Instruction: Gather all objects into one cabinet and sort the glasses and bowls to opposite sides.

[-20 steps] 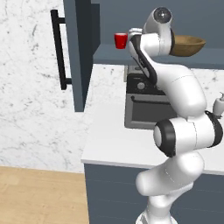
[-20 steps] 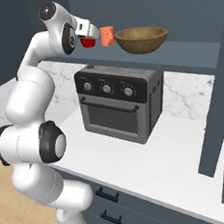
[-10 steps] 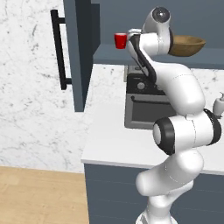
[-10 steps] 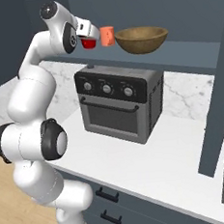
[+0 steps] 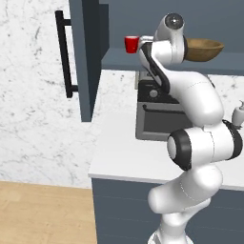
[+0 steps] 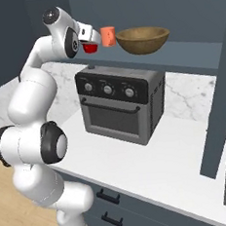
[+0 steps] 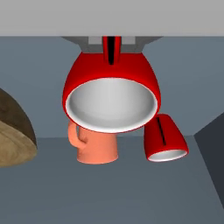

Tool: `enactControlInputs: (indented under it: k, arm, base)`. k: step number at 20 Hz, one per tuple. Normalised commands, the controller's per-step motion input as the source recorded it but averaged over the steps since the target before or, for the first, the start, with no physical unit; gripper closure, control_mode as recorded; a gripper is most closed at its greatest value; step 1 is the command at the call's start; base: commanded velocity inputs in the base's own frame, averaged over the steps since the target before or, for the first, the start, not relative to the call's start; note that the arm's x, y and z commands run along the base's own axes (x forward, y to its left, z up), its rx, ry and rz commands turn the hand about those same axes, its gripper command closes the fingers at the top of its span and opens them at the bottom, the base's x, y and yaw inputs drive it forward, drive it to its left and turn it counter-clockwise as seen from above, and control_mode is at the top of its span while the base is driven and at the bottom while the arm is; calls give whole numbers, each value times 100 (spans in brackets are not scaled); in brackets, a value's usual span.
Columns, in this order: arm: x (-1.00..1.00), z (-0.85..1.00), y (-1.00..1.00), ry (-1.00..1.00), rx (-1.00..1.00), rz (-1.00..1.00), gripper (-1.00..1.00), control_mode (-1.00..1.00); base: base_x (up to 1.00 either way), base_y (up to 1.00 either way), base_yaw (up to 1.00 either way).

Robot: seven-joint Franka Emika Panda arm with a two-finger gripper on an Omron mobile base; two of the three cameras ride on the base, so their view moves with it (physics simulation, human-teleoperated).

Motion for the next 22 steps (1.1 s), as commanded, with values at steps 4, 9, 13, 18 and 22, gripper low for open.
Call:
enactControlInputs:
  k: [4, 9, 13, 18, 22]
  arm:
    - [14, -12, 1, 0, 0, 0, 100, -100]
    - [19, -8, 1, 0, 0, 0, 100, -100]
    - [19, -6, 0, 0, 0, 0, 100, -100]
    - [22, -5, 0, 0, 0, 0, 100, -100]
    - [22, -6, 0, 0, 0, 0, 100, -100]
  base:
    - [0, 0, 0]
    - [0, 0, 0]
    - [0, 0, 0]
    - [0, 0, 0]
    - [0, 0, 0]
